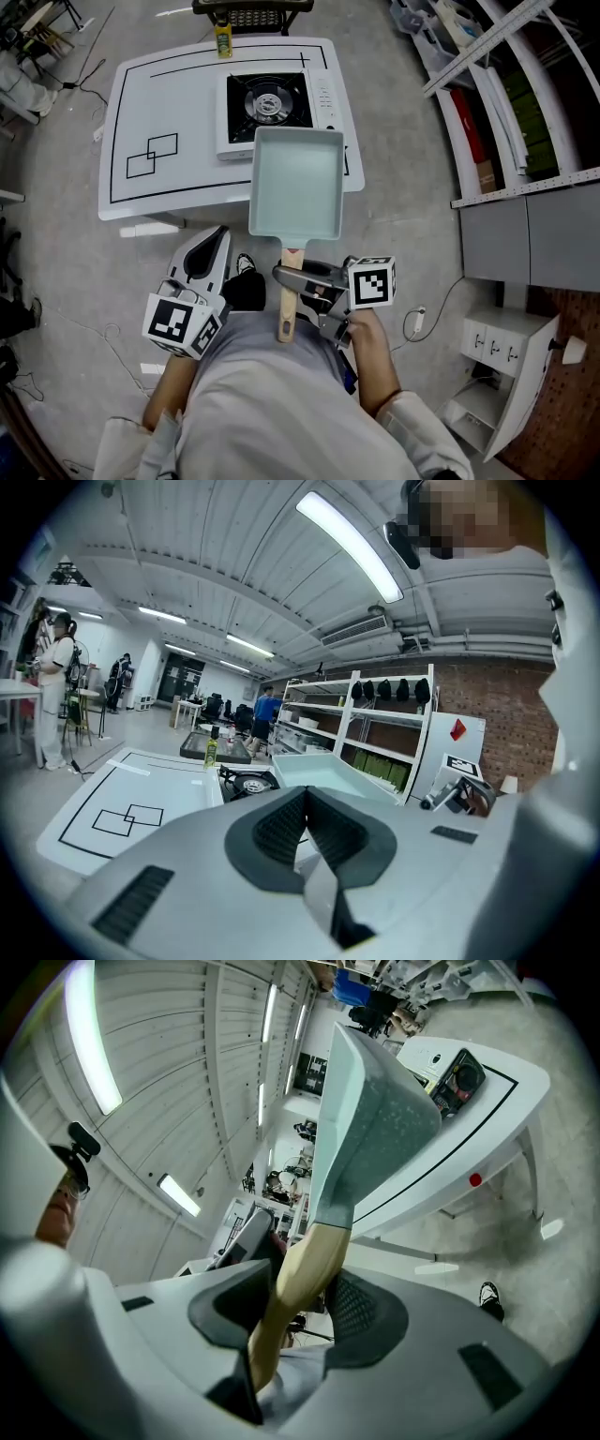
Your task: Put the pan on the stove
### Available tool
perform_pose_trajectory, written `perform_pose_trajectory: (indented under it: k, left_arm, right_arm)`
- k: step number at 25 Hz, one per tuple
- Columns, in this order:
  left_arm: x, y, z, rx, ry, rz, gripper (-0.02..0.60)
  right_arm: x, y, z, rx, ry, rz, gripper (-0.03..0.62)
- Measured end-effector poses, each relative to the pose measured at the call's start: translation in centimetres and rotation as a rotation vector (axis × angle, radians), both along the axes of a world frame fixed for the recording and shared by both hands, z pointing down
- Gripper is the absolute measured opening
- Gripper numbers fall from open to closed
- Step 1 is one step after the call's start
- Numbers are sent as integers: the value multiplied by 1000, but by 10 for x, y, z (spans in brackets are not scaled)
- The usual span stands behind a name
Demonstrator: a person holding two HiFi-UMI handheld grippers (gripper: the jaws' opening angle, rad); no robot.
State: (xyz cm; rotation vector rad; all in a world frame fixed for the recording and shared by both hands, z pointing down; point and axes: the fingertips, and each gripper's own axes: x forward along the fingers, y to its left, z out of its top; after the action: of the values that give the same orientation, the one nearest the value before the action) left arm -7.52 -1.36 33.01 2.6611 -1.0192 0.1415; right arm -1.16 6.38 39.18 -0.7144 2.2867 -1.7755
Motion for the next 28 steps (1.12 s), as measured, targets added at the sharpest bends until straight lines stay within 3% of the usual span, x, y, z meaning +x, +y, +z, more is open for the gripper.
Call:
perform_pose_trajectory:
  k: [16,28]
  left_arm:
    - [-32,-70,3,2,25,-17,6]
    - [-46,-79,8,-11,37,-14,6]
  right_arm:
    - [-10,-77,-13,31,35,22,184]
    - [-23,-87,-11,20,38,34,186]
